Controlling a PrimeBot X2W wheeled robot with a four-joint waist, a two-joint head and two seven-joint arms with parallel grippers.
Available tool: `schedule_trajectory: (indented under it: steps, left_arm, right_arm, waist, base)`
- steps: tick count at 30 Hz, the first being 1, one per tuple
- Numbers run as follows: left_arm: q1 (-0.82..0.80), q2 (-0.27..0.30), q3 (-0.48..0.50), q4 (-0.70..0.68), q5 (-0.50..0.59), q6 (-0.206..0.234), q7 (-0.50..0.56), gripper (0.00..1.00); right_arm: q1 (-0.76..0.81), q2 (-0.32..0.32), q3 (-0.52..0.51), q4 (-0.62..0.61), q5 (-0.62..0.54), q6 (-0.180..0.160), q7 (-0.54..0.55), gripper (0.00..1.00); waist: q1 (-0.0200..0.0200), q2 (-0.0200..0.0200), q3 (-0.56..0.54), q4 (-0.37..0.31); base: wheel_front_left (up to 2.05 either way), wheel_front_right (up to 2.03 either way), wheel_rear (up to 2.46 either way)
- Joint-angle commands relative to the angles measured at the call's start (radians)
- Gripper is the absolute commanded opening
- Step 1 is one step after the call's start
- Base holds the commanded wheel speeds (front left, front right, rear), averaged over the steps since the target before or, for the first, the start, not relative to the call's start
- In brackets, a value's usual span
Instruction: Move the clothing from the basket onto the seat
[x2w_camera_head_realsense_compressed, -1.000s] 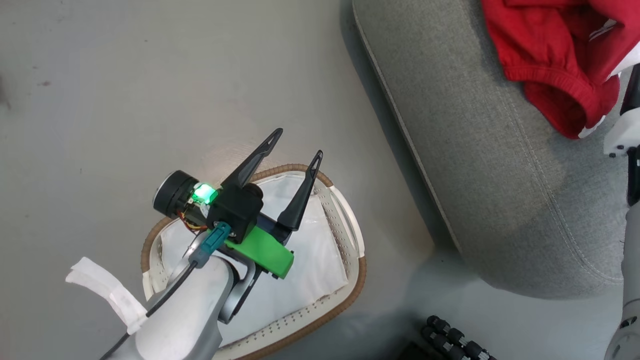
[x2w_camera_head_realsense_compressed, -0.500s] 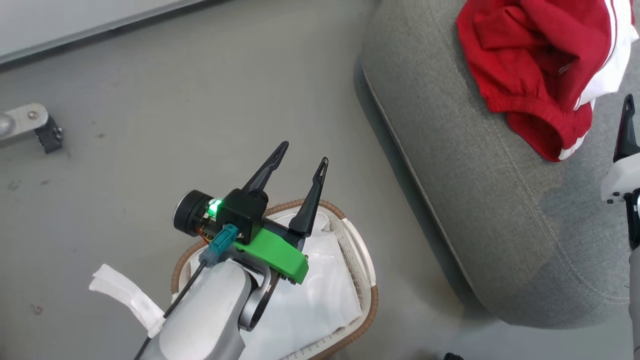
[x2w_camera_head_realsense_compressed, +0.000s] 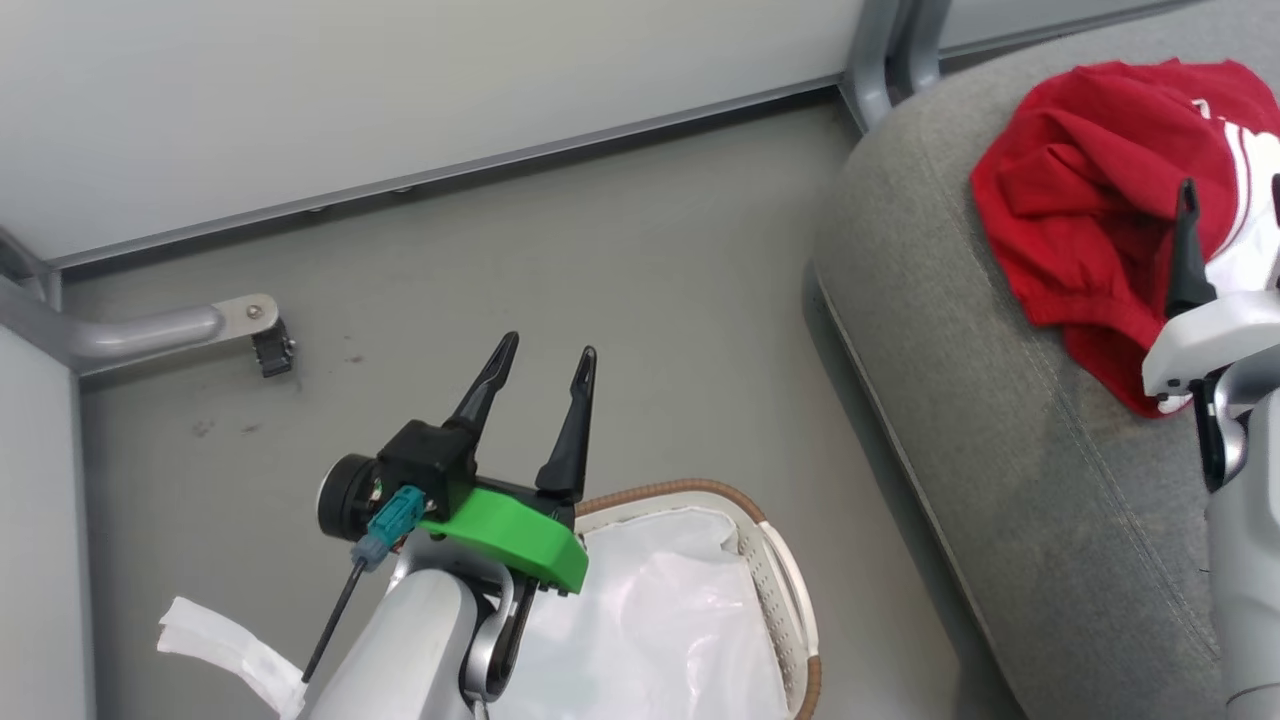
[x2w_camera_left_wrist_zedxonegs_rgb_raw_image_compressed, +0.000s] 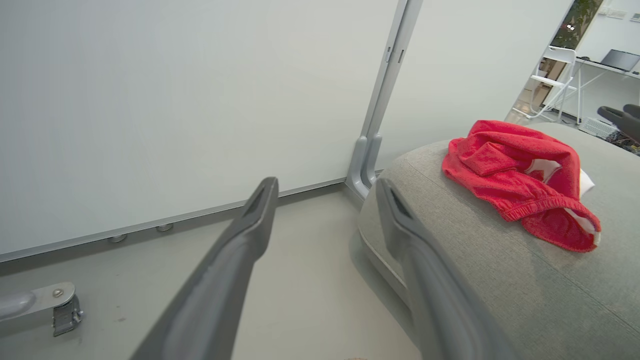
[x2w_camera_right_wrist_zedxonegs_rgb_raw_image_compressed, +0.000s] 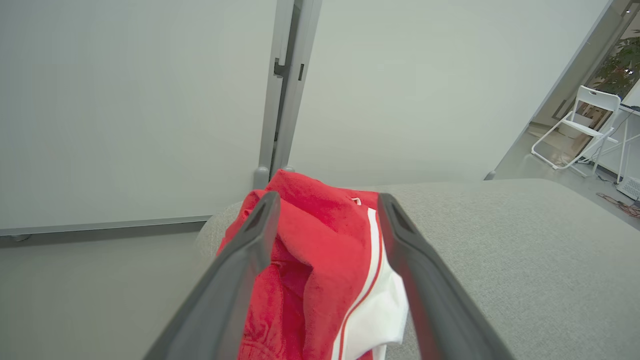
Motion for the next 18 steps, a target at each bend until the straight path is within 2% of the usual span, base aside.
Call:
schedule_trajectory:
  steps: [1, 9, 16, 18]
  left_arm:
    - [0.026, 0.000, 0.016, 0.008, 0.001, 0.005, -0.003, 1.00]
    - [0.122, -0.004, 0.140, 0.019, 0.012, 0.022, -0.003, 1.00]
    - [0.211, -0.006, 0.235, 0.022, 0.019, 0.016, -0.002, 1.00]
    - [0.228, -0.007, 0.254, 0.019, 0.029, 0.011, -0.002, 1.00]
  right_arm:
    - [0.026, 0.008, 0.007, 0.002, 0.006, -0.001, -0.005, 1.00]
    - [0.105, 0.093, 0.083, 0.000, 0.047, -0.001, -0.005, 1.00]
    - [0.214, 0.122, 0.132, -0.055, 0.104, -0.001, -0.005, 1.00]
    - [0.246, 0.123, 0.162, -0.074, 0.153, -0.001, -0.005, 1.00]
  waist:
    - [0.0001, 0.0000, -0.091, 0.092]
    - [0.0001, 0.0000, -0.157, 0.172]
    - [0.0001, 0.0000, -0.195, 0.225]
    - [0.0001, 0.0000, -0.199, 0.236]
  base:
    - [0.00, 0.00, 0.00]
    - [0.00, 0.00, 0.00]
    - [0.00, 0.00, 0.00]
    - [0.00, 0.00, 0.00]
